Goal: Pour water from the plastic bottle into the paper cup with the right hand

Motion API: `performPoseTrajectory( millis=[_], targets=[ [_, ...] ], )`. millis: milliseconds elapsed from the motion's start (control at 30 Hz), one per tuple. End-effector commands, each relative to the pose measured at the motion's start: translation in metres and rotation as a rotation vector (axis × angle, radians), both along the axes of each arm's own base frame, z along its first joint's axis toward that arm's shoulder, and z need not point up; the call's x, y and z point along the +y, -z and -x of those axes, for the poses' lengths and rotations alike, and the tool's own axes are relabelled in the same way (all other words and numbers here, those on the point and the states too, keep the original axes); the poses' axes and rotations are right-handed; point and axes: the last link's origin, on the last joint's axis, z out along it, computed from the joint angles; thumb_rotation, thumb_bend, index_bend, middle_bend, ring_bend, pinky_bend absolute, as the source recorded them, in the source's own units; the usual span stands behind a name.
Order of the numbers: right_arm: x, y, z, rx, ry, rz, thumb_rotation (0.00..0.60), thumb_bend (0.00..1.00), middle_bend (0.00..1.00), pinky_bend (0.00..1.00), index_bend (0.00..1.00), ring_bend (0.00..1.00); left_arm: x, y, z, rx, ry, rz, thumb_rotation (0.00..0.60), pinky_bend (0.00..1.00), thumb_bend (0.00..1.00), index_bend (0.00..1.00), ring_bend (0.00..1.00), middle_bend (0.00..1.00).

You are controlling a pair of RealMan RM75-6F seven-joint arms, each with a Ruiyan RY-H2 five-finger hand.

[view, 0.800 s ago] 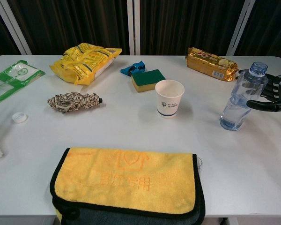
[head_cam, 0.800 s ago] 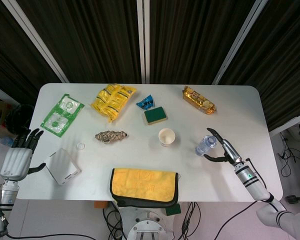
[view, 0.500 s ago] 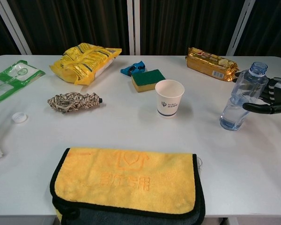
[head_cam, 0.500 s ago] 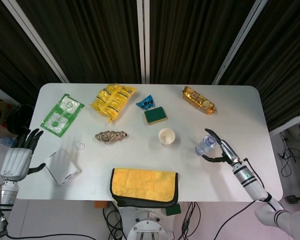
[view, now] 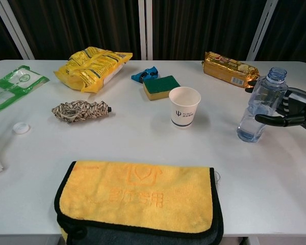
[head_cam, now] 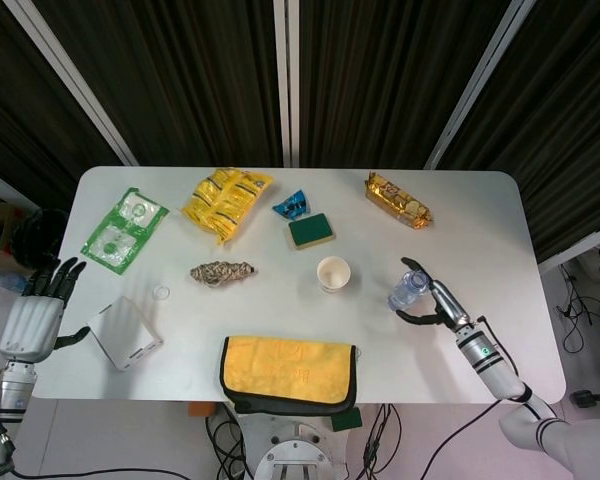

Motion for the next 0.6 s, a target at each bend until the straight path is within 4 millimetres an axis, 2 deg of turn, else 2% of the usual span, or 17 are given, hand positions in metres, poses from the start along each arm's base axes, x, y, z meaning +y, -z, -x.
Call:
performPoseTrajectory(
  millis=[33,167,467,533,600],
  targets=[
    [-0.0002,0.0023,-0.0012,-0.003,-0.003,0.006,0.494,0.20,0.02,0.00,0.00,0.00,-0.0001,-0.0004,-0.0002,0.001,0.001,-0.001,0.600,0.13,0.09,0.07,0.02,0.07],
    [0.0002,0.0050,-0.0019,0.001,-0.010,0.011,0.508,0.21,0.10,0.00,0.00,0.00,0.0004,0.0001,-0.0002,0.001,0.001,0.003,0.600,0.13,0.09,0.07,0.02,0.07],
    [-0.0001,0.0091,-0.0019,-0.010,-0.013,0.018,0.524,0.21,0.12,0.00,0.01,0.00,0.0019,0.0012,0.0006,0.009,-0.006,0.007,0.600,0.13,0.09,0.07,0.02,0.07],
    [-0.0008,0.0097,-0.0019,-0.014,-0.010,0.026,0.540,0.21,0.13,0.00,0.04,0.00,0.0021,0.0010,0.0003,0.013,-0.008,0.008,0.600,0.13,0.09,0.07,0.02,0.07],
    [-0.0013,0.0109,-0.0018,-0.015,-0.007,0.031,0.573,0.21,0.15,0.00,0.13,0.00,0.0023,0.0006,-0.0003,0.016,-0.008,0.008,0.600,0.13,0.09,0.07,0.02,0.07]
  ],
)
